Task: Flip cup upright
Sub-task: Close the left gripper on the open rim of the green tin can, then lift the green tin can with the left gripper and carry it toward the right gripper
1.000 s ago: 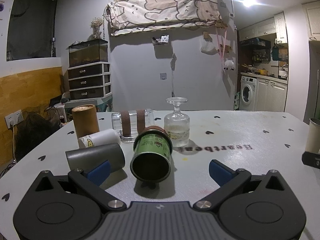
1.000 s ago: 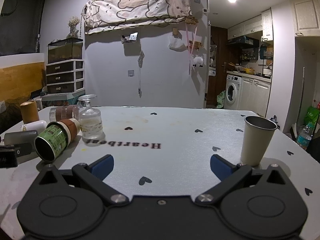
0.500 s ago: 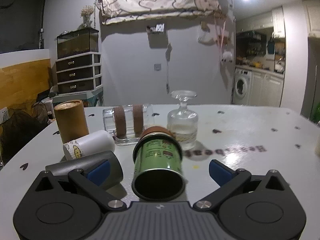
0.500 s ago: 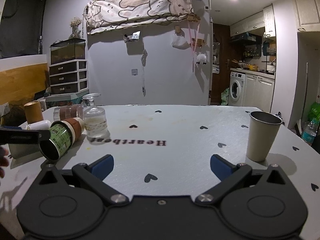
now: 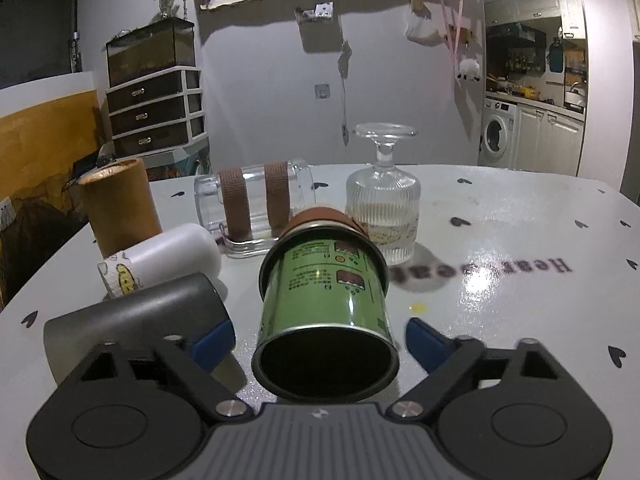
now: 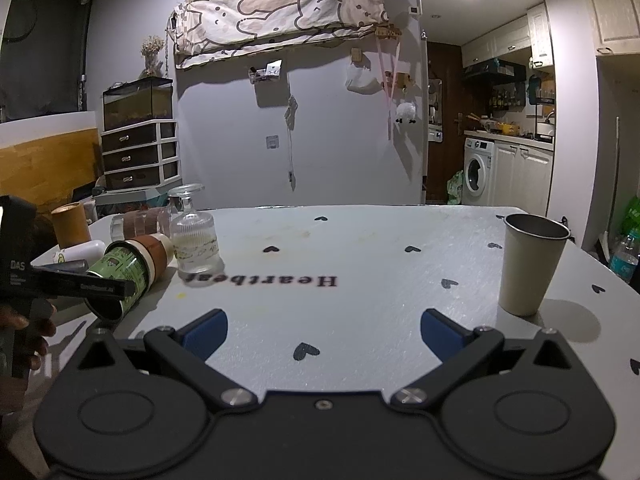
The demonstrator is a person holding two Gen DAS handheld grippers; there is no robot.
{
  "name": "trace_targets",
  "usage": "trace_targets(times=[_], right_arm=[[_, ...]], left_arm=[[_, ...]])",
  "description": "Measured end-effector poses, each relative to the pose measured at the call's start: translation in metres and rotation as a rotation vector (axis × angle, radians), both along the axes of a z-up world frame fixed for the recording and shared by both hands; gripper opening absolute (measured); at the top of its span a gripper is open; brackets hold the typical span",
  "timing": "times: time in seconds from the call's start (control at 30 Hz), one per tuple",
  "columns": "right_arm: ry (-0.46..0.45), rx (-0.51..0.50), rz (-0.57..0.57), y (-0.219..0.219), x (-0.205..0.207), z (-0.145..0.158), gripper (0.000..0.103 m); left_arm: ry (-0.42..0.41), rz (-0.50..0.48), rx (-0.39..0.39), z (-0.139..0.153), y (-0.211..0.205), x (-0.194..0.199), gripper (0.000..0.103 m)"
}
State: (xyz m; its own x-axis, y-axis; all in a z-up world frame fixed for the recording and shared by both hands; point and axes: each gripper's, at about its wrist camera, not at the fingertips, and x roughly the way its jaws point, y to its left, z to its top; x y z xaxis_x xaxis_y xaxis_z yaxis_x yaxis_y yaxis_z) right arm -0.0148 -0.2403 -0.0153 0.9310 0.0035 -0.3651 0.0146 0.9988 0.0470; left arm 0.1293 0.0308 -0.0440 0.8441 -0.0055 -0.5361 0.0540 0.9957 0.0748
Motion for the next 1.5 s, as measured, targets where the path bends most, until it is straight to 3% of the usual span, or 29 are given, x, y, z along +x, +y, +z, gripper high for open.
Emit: trace_targets(times=[0.1, 0.47, 0.83, 1.0, 1.37, 1.5], right_arm=[[-0.001, -0.002, -0.001, -0.002, 0.001, 0.000, 0.103], [-0.003, 0.000, 0.001, 0.001, 0.000, -0.001, 0.103], [-0.001, 0.003, 0.009, 0.001, -0.001, 0.001, 0.103], [-0.001, 0.003, 0.009, 0.001, -0.001, 0.001, 0.103], [0.018, 0.016, 0.006, -0.001, 0.003, 0.001, 0.103], [0.040, 0.019, 0.009, -0.001, 0.009, -0.003, 0.103]], left_arm=[[0.015, -0.003, -0.014, -0.002, 0.001, 0.001, 0.074], [-0.001, -0.043, -0.018, -0.002, 0.003, -0.021, 0.074], [-0.022, -0.144, -0.041, -0.004, -0.003, -0.077, 0.074], [-0.025, -0.249, -0.032, -0.007, -0.026, -0.096, 0.074], [-0.067, -0.597, 0.016, -0.016, -0.104, -0.139, 0.074], [-0.094, -0.665, 0.036, -0.020, -0.118, -0.150, 0.075]])
